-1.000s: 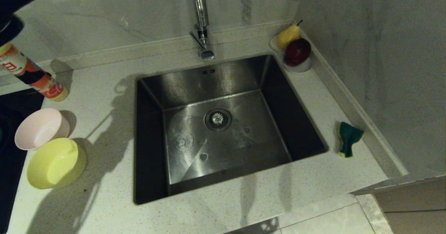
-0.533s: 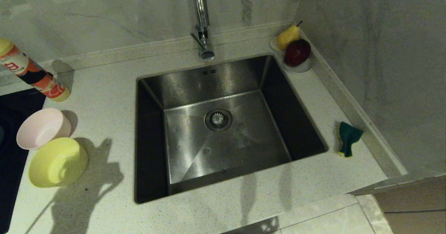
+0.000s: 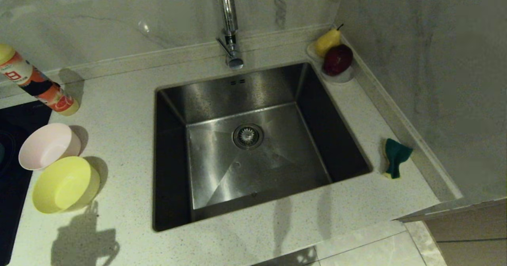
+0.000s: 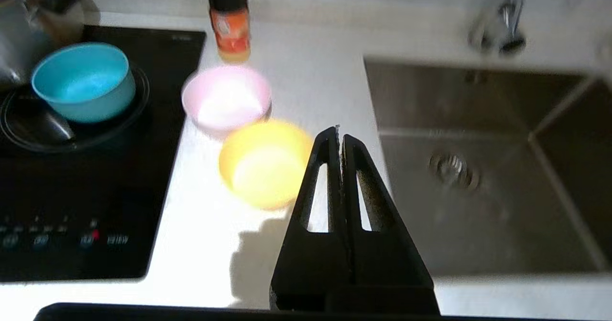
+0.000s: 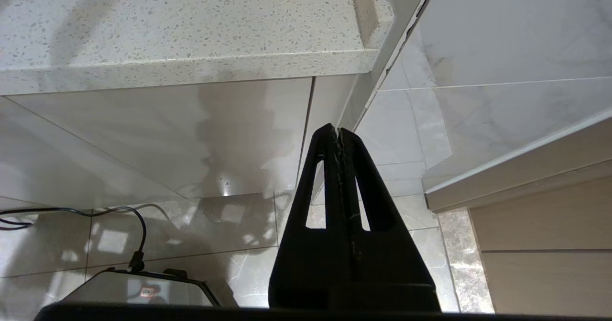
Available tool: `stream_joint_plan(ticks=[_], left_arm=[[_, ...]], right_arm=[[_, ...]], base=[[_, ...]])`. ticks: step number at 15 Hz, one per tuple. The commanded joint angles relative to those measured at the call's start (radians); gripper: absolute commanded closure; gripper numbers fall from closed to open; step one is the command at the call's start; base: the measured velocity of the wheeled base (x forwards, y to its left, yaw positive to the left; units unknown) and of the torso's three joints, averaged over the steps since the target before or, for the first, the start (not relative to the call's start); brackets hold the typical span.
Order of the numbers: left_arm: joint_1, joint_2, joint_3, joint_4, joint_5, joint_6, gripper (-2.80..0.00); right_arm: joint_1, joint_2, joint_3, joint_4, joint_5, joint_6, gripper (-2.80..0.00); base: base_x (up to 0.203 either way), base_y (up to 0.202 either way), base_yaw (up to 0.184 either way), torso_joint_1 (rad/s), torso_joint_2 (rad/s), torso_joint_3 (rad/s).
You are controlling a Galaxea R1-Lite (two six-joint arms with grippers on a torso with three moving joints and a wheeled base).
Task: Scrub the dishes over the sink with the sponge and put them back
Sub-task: Place the bowl on the bowl
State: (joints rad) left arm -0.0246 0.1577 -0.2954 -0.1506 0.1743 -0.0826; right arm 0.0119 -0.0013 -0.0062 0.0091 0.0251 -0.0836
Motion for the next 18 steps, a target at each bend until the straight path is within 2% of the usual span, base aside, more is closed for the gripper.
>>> stream_joint_plan(ticks=[1, 3, 4, 6, 7, 9, 10, 12, 14, 15, 17, 18], left_arm=[[0.006, -0.149, 0.137, 0.01, -0.037, 0.05, 0.0], [0.006, -0.158, 0.292, -0.031, -0.04, 0.09, 0.0], [0.006, -0.159, 0.332, -0.088, -0.053, 0.099, 0.0], [0.006, -0.159, 0.335, -0.062, -0.123, 0.105, 0.0], [0.006, -0.159, 0.335, -0.012, -0.142, 0.107, 0.0], [0.006, -0.159, 0.335, 0.027, -0.152, 0.093, 0.0], [0.006, -0.16, 0.335, 0.025, -0.15, 0.057, 0.0], [0.006, -0.159, 0.329, -0.015, -0.127, 0.065, 0.0], [0.006, -0.157, 0.209, -0.04, -0.083, 0.087, 0.0], [0.006, -0.149, 0.1, -0.019, -0.068, 0.097, 0.0], [0.006, -0.11, -0.122, 0.082, -0.012, 0.146, 0.0], [0.005, -0.052, -0.207, 0.148, 0.042, 0.172, 0.0]], right_arm=[[0.0, -0.002, 0.0, 0.0, 0.001, -0.001, 0.0], [0.0, -0.002, 0.0, 0.0, 0.001, -0.001, 0.0], [0.0, -0.003, 0.0, 0.0, 0.001, -0.001, 0.0], [0.0, -0.003, 0.0, 0.0, 0.001, -0.001, 0.0], [0.0, -0.003, 0.0, 0.0, 0.001, -0.001, 0.0], [0.0, -0.003, 0.0, 0.0, 0.0, -0.001, 0.0], [0.0, -0.003, 0.0, 0.0, 0.001, -0.001, 0.0], [0.0, -0.002, 0.0, 0.0, 0.001, -0.001, 0.0], [0.0, -0.003, 0.0, 0.0, 0.001, -0.001, 0.0], [0.0, -0.002, 0.0, 0.0, 0.001, -0.001, 0.0], [0.0, -0.003, 0.0, 0.0, 0.001, -0.001, 0.0], [0.0, -0.002, 0.0, 0.0, 0.001, -0.001, 0.0]], base=[[0.0, 0.0, 0.0, 0.0, 0.0, 0.0], [0.0, 0.0, 0.0, 0.0, 0.0, 0.0], [0.0, 0.0, 0.0, 0.0, 0.0, 0.0], [0.0, 0.0, 0.0, 0.0, 0.0, 0.0], [0.0, 0.0, 0.0, 0.0, 0.0, 0.0], [0.0, 0.0, 0.0, 0.0, 0.0, 0.0], [0.0, 0.0, 0.0, 0.0, 0.0, 0.0], [0.0, 0.0, 0.0, 0.0, 0.0, 0.0], [0.0, 0.0, 0.0, 0.0, 0.0, 0.0], [0.0, 0.0, 0.0, 0.0, 0.0, 0.0], [0.0, 0.0, 0.0, 0.0, 0.0, 0.0], [0.0, 0.0, 0.0, 0.0, 0.0, 0.0]])
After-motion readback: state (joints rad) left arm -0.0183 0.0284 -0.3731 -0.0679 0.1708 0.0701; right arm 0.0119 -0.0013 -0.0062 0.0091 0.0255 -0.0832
